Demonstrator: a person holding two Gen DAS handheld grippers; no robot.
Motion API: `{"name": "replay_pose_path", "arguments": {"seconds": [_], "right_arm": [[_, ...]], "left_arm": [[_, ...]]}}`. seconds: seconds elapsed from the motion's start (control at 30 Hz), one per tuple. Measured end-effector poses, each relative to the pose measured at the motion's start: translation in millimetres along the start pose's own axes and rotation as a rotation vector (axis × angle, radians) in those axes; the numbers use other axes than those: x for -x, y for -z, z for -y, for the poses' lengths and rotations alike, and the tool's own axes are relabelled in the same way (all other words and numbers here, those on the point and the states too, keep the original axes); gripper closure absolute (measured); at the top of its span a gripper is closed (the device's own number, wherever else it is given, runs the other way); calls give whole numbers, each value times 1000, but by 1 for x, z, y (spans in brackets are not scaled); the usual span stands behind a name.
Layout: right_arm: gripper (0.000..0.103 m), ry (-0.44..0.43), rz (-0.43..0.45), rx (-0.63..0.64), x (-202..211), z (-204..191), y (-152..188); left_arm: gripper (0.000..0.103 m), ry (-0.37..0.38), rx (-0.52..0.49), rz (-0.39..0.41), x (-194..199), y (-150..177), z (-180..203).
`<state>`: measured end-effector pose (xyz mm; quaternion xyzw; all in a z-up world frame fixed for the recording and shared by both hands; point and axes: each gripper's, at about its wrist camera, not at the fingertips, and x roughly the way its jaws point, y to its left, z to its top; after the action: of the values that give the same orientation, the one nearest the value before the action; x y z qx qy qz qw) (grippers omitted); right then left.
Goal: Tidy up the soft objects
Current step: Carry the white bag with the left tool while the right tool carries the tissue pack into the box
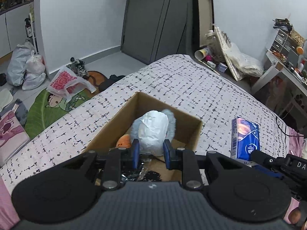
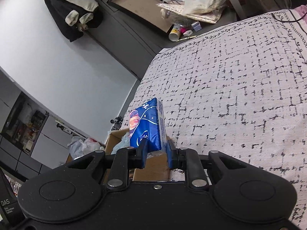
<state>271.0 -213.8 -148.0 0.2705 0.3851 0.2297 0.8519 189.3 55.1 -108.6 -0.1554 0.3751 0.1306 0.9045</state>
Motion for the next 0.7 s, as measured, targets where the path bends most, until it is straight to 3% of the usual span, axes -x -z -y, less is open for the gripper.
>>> {"name": "replay_pose_path", "arguments": {"seconds": [0.37, 0.43, 0.7], "right_arm": [[83, 0, -30, 60, -13, -26, 17], [83, -1, -37, 72, -16, -31, 21], [83, -13, -55, 117, -29, -51, 34]], "left_arm": [[78, -13, 49, -72, -18, 7, -31], [75, -40, 52, -96, -22, 11, -34], [71, -30, 71, -143, -26, 15, -49]]}}
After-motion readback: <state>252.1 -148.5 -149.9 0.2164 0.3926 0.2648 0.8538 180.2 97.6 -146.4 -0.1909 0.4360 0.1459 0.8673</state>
